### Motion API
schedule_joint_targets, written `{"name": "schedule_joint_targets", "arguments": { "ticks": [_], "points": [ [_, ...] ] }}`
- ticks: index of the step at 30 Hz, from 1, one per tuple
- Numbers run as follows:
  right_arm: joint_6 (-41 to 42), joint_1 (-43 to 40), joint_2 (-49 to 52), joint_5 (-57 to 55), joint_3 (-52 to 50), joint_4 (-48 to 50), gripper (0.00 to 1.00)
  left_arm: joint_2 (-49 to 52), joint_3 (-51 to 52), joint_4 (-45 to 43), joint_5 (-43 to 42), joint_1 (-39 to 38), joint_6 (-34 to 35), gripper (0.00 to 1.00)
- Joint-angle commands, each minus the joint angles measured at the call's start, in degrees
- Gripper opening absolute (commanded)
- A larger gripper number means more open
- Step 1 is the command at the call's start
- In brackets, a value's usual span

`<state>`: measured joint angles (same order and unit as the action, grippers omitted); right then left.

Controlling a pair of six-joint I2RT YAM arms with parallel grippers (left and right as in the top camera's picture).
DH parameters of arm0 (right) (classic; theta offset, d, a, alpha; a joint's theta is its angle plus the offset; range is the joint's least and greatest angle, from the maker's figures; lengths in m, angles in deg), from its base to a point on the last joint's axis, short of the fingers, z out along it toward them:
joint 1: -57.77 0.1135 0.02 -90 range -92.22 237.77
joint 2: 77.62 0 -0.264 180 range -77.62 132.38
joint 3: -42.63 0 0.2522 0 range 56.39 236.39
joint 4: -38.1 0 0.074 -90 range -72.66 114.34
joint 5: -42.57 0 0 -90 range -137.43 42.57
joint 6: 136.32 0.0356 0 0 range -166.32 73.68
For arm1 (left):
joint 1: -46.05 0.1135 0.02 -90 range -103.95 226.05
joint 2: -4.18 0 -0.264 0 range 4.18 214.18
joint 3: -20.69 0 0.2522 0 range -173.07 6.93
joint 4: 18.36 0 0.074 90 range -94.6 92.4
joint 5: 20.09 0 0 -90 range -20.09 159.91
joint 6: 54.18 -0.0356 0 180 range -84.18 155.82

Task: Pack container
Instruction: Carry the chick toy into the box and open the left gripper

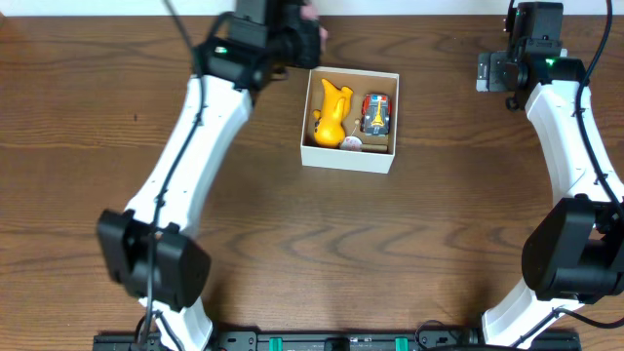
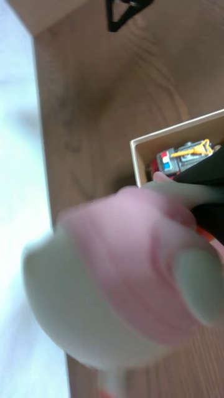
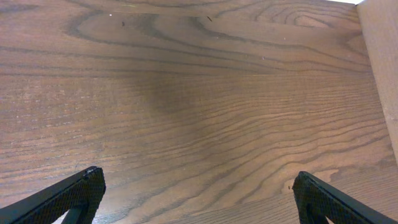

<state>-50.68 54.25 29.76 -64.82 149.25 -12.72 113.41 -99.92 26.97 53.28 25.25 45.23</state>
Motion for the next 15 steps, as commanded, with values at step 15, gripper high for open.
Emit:
{"name": "schedule_joint_targets", "arguments": {
  "ticks": [15],
  "points": [
    [0.7,-0.2,0.0,-0.2,0.7,0.0,0.99,7.6,-0.6,8.2,-0.7,-7.3,-10.2,0.06]
  ]
}}
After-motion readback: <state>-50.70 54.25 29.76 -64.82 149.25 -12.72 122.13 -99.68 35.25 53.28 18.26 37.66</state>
